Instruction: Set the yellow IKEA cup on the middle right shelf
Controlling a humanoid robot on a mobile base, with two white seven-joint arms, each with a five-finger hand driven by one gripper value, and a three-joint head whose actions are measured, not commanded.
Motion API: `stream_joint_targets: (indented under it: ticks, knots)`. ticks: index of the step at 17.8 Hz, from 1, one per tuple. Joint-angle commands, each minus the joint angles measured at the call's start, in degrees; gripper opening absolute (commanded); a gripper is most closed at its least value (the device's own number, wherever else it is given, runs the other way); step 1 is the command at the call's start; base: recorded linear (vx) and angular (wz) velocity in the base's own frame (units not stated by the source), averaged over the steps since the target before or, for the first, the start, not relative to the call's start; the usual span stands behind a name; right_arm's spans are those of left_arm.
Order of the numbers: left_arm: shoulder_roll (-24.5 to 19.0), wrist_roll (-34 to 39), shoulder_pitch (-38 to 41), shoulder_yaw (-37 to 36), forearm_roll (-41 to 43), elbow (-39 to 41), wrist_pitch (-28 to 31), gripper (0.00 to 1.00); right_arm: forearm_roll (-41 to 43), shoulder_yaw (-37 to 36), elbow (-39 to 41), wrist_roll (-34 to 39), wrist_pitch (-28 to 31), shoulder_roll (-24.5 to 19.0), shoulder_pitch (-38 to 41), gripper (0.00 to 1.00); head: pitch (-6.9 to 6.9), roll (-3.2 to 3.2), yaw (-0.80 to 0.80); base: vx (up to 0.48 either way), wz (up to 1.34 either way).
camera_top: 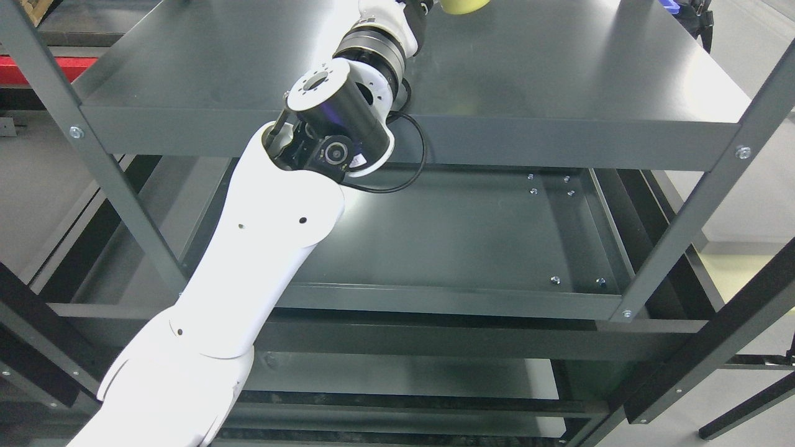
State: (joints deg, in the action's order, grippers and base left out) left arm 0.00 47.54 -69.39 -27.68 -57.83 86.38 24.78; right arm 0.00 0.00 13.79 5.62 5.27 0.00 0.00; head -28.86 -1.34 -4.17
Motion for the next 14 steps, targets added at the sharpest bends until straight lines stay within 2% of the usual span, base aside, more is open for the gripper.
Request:
stream_joint_targets:
  ticks: [1,3,8,11,14]
  knots:
    - [-1.00,-0.08,-1.01,-3.70,6.93,-4.20,3.59,0.32,1.41,0.97,0.01,-12.30,0.01,1.00,0.61,0.99,0.00,0.00,0.00,0.000,0.00]
    - [-1.00,-0.08,-1.01,-3.70,8.07,-3.94,4.66,0.42,1.41,0.97,0.01,-12.30,0.01,1.00,0.61,0.99,0.00,0.00,0.00,0.000,0.00]
    - [-1.00,-0.08,-1.36,-4.05,9.84,-3.68,4.75,0.61,1.41,0.97,-0.08,-12.30,0.01,1.00,0.61,0.99,0.00,0.00,0.00,0.000,0.00]
    - [-1.00,-0.25,-1.37,-4.05,10.88,-2.89,4.75,0.78,1.41,0.97,0.01,-12.30,0.01,1.00,0.61,0.99,0.00,0.00,0.00,0.000,0.00]
    - [-1.00,-0.52,-1.37,-4.14,13.35,-2.18,4.75,0.87,1.41,0.97,0.01,-12.30,0.01,1.00,0.61,0.99,0.00,0.00,0.00,0.000,0.00]
